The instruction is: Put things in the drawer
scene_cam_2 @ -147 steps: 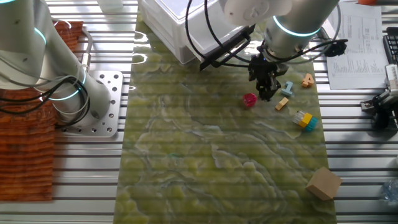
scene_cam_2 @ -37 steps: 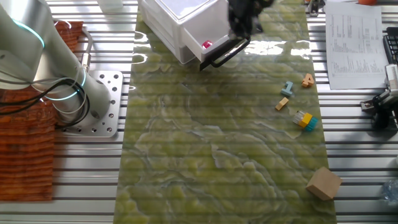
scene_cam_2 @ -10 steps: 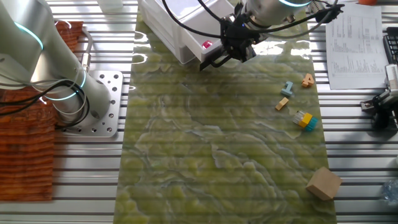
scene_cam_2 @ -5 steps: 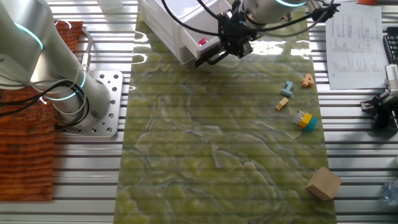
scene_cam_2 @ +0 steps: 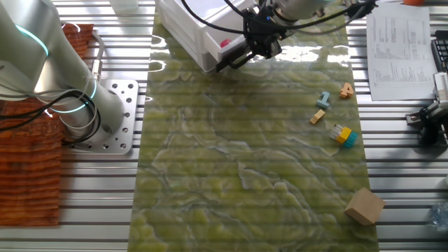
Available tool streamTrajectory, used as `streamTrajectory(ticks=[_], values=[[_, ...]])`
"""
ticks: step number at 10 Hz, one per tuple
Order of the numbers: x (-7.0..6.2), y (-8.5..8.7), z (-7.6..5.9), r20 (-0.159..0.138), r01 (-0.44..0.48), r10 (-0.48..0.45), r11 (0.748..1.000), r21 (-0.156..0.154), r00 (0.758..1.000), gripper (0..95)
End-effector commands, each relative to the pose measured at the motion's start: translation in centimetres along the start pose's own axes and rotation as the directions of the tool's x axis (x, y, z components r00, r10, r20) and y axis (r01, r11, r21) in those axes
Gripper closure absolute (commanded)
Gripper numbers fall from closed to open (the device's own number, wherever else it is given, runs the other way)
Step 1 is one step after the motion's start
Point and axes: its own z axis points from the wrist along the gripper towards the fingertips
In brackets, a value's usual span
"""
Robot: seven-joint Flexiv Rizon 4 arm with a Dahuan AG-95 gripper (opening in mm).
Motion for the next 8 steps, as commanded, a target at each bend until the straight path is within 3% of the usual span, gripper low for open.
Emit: streamTrajectory(ticks=[1,6,8], values=[[0.07,0.51,0.28,0.002,-0.002,0.002,1.000,-0.003,1.000,95.0],[-0.02,1.45,0.67,-0.002,-0.001,0.001,1.000,-0.014,1.000,95.0],[0.01,1.49,0.60,0.009,-0.061,0.061,0.997,-0.053,0.998,95.0]])
